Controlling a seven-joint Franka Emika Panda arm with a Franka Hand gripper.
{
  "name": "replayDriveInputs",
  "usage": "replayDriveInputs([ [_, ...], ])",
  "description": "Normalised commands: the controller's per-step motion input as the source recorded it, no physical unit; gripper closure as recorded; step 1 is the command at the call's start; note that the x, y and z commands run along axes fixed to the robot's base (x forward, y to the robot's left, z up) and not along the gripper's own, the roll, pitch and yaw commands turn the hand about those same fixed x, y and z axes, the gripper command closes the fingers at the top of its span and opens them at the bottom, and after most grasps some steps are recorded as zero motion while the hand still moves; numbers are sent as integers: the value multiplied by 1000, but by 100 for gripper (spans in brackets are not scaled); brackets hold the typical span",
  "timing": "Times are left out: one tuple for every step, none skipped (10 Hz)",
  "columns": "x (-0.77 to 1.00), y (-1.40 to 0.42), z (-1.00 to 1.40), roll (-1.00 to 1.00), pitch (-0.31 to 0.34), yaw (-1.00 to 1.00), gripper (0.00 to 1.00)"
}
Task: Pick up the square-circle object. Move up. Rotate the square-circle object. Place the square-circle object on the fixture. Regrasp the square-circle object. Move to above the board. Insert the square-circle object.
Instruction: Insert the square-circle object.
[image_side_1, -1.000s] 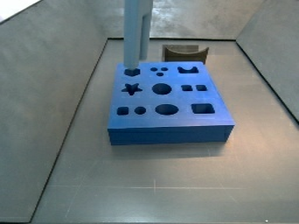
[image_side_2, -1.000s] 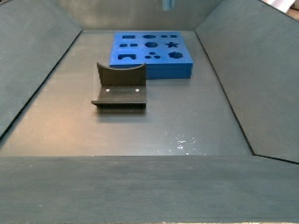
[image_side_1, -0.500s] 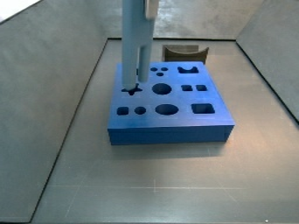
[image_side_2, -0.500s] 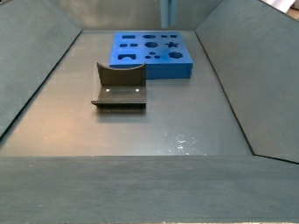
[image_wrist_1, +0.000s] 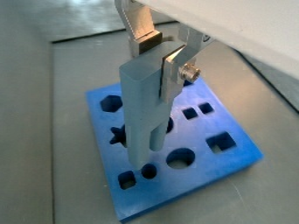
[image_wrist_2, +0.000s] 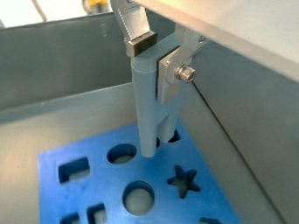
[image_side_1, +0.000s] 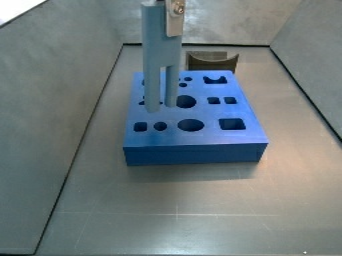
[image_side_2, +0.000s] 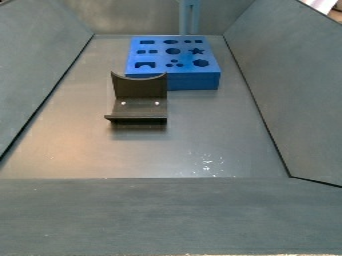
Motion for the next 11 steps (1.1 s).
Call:
replayDriveInputs([
  [-23, -71, -146, -231, -267, -871, 100],
  [0, -69, -131, -206, -233, -897, 100],
  [0, -17, -114, -79, -91, -977, 100],
  [-40, 0, -166, 0, -20, -1000, 100],
  [-234, 0, -254, 0, -3, -923, 100],
  [-386, -131, -160, 39, 0, -649, 100],
  [-429, -240, -66, 20, -17, -217, 100],
  [-357, -203, -89, 36, -123, 137, 100],
  [-214, -86, -137, 0, -114, 211, 100],
  [-46, 0, -206, 0, -79, 120, 100],
  [94, 3, -217, 0, -24, 111, 100],
])
